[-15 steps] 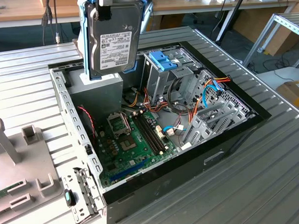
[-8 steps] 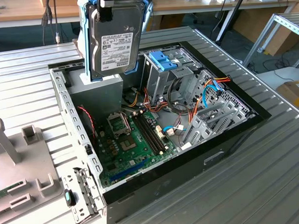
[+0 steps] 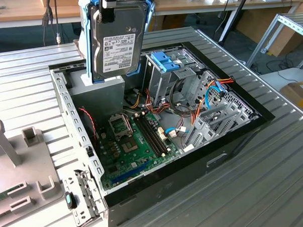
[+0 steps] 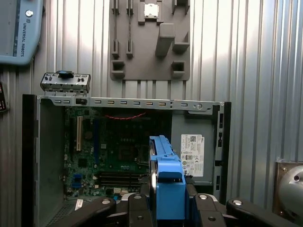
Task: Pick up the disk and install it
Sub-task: 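Pick up the disk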
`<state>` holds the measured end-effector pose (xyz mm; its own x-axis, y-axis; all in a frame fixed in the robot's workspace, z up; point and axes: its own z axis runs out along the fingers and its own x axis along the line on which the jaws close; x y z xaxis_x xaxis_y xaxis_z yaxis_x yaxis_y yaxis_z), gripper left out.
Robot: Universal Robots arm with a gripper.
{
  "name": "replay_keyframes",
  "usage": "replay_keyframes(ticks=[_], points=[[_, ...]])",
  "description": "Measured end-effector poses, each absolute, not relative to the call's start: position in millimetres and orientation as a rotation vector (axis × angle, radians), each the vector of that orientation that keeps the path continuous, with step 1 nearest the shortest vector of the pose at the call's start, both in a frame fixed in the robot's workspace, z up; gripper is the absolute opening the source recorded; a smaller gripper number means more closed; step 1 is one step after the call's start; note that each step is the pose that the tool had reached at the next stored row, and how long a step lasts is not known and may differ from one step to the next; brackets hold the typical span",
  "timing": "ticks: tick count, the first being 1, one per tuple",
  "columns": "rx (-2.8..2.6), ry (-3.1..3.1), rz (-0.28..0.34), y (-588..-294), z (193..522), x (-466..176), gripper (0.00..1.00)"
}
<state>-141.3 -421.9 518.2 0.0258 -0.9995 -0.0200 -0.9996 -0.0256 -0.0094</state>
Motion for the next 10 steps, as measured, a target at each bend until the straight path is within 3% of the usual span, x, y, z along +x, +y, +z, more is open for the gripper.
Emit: replay_keyframes(ticks=[10], points=[[-2.235, 2.178, 0.012, -425.9, 518.1, -141.3, 0.37]])
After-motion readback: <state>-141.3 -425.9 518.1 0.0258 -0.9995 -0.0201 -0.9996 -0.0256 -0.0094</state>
